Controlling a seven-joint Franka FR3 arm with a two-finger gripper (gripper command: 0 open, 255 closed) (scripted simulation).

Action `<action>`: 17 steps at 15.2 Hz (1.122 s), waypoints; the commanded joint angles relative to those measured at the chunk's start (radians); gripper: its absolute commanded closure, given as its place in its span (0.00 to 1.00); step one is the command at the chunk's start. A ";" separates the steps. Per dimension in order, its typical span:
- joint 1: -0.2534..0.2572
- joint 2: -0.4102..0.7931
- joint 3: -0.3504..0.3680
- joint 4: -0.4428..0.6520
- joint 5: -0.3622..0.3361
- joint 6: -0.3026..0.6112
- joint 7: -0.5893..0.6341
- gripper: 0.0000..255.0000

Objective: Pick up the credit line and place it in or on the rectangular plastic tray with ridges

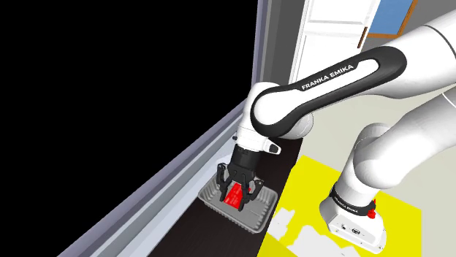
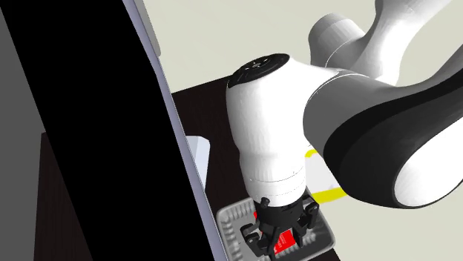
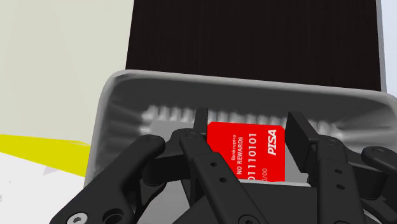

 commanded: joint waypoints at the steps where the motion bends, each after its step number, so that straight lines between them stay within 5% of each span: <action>1: 0.000 0.000 0.000 0.000 0.000 0.001 -0.001 1.00; 4: 0.000 0.000 0.000 0.000 0.000 0.001 -0.001 1.00; 5: 0.000 0.000 0.000 0.000 0.000 0.001 -0.001 0.00; 10: 0.000 0.000 0.000 0.000 0.000 0.001 -0.001 0.00; 14: -0.021 -0.118 -0.102 0.010 -0.097 -0.154 0.040 0.00; 17: -0.021 -0.118 -0.102 0.009 -0.097 -0.154 0.040 0.00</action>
